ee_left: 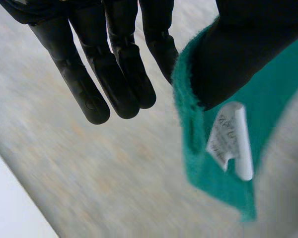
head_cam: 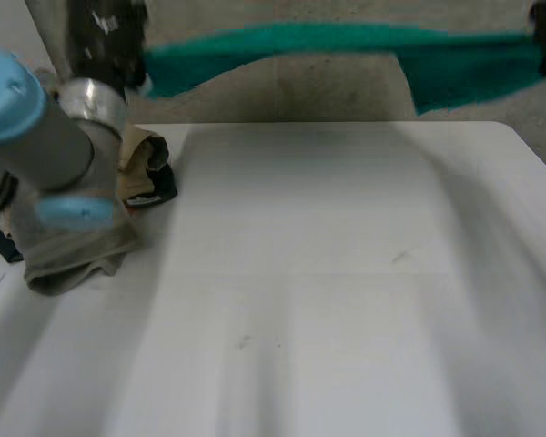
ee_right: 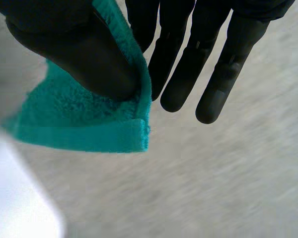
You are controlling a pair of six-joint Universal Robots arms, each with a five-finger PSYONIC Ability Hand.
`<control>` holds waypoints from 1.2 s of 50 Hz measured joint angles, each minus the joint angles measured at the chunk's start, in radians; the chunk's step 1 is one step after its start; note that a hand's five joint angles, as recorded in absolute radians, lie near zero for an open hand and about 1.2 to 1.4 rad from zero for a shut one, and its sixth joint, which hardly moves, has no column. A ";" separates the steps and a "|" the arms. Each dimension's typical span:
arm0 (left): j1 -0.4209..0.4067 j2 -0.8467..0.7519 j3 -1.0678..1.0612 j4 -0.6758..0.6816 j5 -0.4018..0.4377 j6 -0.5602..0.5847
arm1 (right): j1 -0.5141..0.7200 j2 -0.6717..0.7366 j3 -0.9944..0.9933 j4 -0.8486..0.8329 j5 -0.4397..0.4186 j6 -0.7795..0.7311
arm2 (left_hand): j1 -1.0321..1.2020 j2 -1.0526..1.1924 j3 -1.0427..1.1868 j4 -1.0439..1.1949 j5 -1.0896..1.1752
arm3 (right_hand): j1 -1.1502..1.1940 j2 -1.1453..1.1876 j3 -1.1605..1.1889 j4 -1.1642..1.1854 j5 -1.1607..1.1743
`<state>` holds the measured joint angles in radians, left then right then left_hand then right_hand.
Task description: Fold the laundry.
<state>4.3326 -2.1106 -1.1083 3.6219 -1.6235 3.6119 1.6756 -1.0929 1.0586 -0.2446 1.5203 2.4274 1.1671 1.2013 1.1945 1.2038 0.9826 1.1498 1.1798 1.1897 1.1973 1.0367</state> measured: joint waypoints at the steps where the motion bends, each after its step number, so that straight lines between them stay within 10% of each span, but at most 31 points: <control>1: -0.001 -0.007 -0.027 -0.006 0.005 0.000 | 0.000 0.011 0.019 0.002 0.000 0.002 | 0.000 0.000 0.000 0.000 0.000 | 0.000 0.000 0.000 0.000 0.000; 13: -0.025 -0.014 -0.437 -0.141 0.064 0.060 | -0.009 0.088 0.344 0.102 -0.003 -0.050 | 0.000 0.000 0.000 0.000 0.000 | 0.000 0.000 0.000 0.000 0.000; 27: -0.027 0.391 -0.872 -0.651 0.081 0.351 | -0.153 -0.246 0.779 0.599 -0.004 -0.433 | 0.000 0.000 0.000 0.000 0.000 | 0.000 0.000 0.000 0.000 0.000; 40: -0.017 0.203 -0.597 -0.443 0.101 0.294 | -0.047 -0.064 0.535 0.311 -0.011 -0.302 | 0.000 0.000 0.000 0.000 0.000 | 0.000 0.000 0.000 0.000 0.000; 54: -0.059 -0.238 -0.019 -0.319 -0.053 0.235 | 0.071 0.286 0.133 0.014 0.021 -0.265 | 0.000 0.000 0.000 0.001 0.000 | -0.004 -0.005 -0.006 -0.006 -0.007; 60: -0.083 -0.311 0.111 -0.342 -0.034 0.233 | 0.086 0.403 -0.034 0.033 0.082 -0.266 | -0.810 -0.771 -0.748 -0.765 -0.734 | -0.854 -0.872 -0.865 -0.870 -0.891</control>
<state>4.2496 -2.4214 -0.9969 3.2800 -1.6575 3.8449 1.7617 -0.6903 1.0249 -0.2115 1.6028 2.1612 0.3571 0.4302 0.4470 0.4386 0.2488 0.2962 0.3073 0.3248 0.3269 0.1462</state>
